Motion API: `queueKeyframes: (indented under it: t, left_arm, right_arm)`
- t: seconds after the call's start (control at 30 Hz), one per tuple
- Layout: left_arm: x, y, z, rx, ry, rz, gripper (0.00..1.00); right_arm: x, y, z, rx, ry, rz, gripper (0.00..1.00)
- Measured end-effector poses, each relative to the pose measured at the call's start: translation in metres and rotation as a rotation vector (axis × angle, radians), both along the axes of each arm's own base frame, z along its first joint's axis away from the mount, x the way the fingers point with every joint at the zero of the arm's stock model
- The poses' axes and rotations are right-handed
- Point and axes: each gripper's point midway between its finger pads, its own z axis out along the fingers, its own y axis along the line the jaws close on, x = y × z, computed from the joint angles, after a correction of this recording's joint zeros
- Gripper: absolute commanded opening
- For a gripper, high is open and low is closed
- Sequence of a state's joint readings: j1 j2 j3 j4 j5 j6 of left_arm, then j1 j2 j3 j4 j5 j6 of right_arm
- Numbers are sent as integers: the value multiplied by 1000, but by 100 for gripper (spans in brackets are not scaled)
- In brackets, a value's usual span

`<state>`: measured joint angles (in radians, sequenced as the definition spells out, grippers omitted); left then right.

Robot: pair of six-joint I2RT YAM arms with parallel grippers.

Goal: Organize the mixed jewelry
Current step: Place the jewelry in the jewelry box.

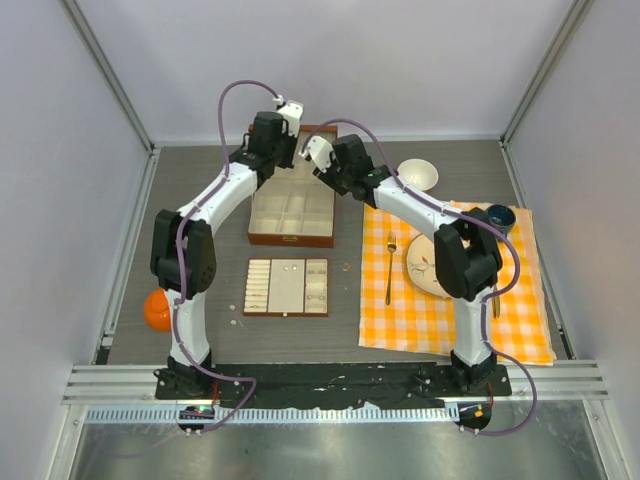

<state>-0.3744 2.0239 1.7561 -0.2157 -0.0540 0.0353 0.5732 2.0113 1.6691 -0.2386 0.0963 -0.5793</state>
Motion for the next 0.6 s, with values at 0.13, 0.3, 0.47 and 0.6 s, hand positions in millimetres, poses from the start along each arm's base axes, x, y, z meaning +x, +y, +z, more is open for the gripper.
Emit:
queueKeyframes:
  t: [0.13, 0.3, 0.47, 0.6]
  left_arm:
    - [0, -1, 4, -6, 0, -10, 0]
    - [2, -2, 9, -15, -9, -15, 0]
    - [7, 1, 10, -22, -7, -16, 0]
    - [8, 2, 12, -33, -4, -26, 0]
  right_arm:
    - [4, 4, -8, -48, -13, 24, 42]
    - [10, 14, -8, -75, -50, 50, 43]
    - [12, 22, -7, -109, -92, 74, 42]
    - [17, 25, -8, -141, -121, 83, 42]
